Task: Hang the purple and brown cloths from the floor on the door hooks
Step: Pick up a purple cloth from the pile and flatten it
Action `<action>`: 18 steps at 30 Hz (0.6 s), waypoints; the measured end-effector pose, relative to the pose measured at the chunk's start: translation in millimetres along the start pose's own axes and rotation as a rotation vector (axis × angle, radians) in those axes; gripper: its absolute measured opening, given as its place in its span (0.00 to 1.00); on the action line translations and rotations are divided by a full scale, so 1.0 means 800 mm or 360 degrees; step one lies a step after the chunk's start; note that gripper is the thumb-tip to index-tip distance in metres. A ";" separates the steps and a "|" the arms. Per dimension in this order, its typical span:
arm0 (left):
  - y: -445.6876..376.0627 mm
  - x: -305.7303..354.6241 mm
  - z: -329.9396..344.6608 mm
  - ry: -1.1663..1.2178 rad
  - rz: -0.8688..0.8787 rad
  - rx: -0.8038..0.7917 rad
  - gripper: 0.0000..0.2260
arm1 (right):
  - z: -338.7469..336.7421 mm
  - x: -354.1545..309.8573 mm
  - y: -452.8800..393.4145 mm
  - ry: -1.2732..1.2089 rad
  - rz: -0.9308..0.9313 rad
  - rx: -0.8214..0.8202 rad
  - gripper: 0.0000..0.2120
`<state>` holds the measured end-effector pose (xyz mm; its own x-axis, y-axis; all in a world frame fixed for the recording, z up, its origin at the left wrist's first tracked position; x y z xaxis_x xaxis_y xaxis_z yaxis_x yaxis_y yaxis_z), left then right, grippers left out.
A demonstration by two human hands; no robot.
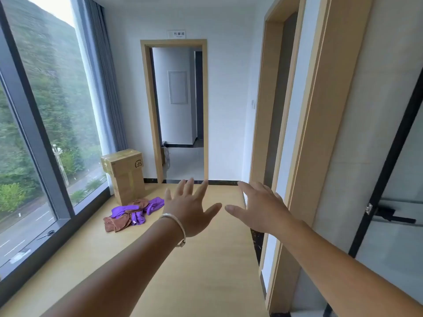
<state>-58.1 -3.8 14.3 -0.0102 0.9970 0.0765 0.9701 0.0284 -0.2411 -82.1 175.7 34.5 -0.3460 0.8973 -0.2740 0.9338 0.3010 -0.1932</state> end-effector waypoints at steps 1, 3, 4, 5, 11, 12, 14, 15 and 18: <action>-0.012 -0.010 0.002 -0.0023 0.0010 0.0004 0.35 | 0.003 -0.005 -0.014 -0.0001 0.0001 0.0020 0.38; -0.041 -0.032 0.006 -0.0063 0.0001 0.0002 0.34 | 0.011 -0.013 -0.044 0.0024 0.0021 0.0064 0.37; -0.057 -0.045 0.006 -0.0061 -0.0013 0.0010 0.33 | 0.014 -0.017 -0.057 0.0025 0.0033 0.0071 0.37; -0.071 -0.054 0.008 -0.0040 -0.0018 0.0009 0.32 | 0.019 -0.020 -0.072 0.0026 0.0039 0.0080 0.37; -0.149 -0.091 0.022 -0.0032 0.0000 0.0005 0.31 | 0.045 -0.025 -0.154 0.0059 0.0077 0.0086 0.37; -0.163 -0.095 0.026 -0.0026 0.0000 -0.0001 0.31 | 0.049 -0.023 -0.169 0.0060 0.0076 0.0081 0.37; -0.192 -0.102 0.034 -0.0016 0.0004 -0.0001 0.31 | 0.056 -0.020 -0.200 0.0060 0.0062 0.0087 0.37; -0.208 -0.105 0.039 -0.0012 0.0008 0.0009 0.31 | 0.061 -0.018 -0.218 0.0057 0.0052 0.0094 0.37; -0.260 -0.109 0.058 -0.0010 0.0012 0.0013 0.31 | 0.077 -0.008 -0.274 0.0066 0.0033 0.0090 0.37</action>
<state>-270.4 -93.2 12.7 -0.0047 0.9976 0.0689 0.9681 0.0218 -0.2496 -289.8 84.2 20.9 -0.3217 0.9160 -0.2396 0.9336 0.2647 -0.2414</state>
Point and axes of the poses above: each hand's wrist, its own y-axis away from the middle knuckle, its own z-axis out of the palm, x = y × z, the point moved 6 cm from there along -y, towards the middle knuckle, and after that the axes turned 2 degrees about z, right-handed, at the moved point
